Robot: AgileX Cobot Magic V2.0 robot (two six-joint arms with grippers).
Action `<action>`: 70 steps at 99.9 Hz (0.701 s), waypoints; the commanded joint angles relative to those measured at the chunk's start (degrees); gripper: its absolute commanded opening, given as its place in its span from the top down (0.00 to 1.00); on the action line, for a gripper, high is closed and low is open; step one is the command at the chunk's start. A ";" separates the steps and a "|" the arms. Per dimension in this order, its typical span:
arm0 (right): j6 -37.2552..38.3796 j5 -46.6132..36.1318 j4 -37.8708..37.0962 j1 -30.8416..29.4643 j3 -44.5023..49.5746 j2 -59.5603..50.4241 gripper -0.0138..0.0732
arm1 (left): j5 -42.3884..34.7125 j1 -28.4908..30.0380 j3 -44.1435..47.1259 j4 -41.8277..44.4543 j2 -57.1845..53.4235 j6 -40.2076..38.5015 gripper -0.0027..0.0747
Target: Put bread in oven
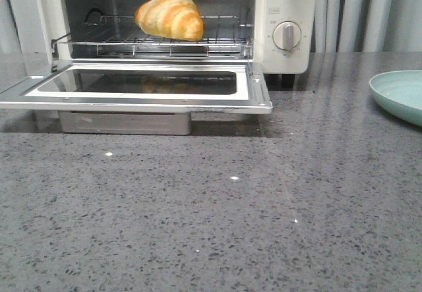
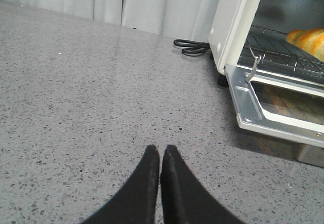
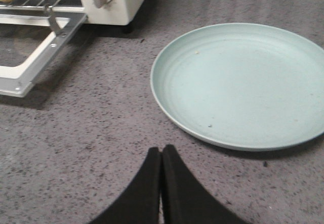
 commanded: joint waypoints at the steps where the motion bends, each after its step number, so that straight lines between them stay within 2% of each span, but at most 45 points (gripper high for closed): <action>1: -0.57 -6.27 -0.17 -1.47 1.30 -2.54 0.91 | -4.66 0.05 -1.59 -0.60 -1.54 -0.04 0.99; 32: -0.57 -8.06 -0.17 -6.99 9.90 -14.51 0.91 | -4.66 0.05 -1.59 -0.60 -1.54 -0.04 0.99; 70: -0.57 -11.51 -0.30 -10.99 12.97 -19.86 0.91 | -4.66 0.05 -1.59 -0.60 -1.54 -0.04 0.99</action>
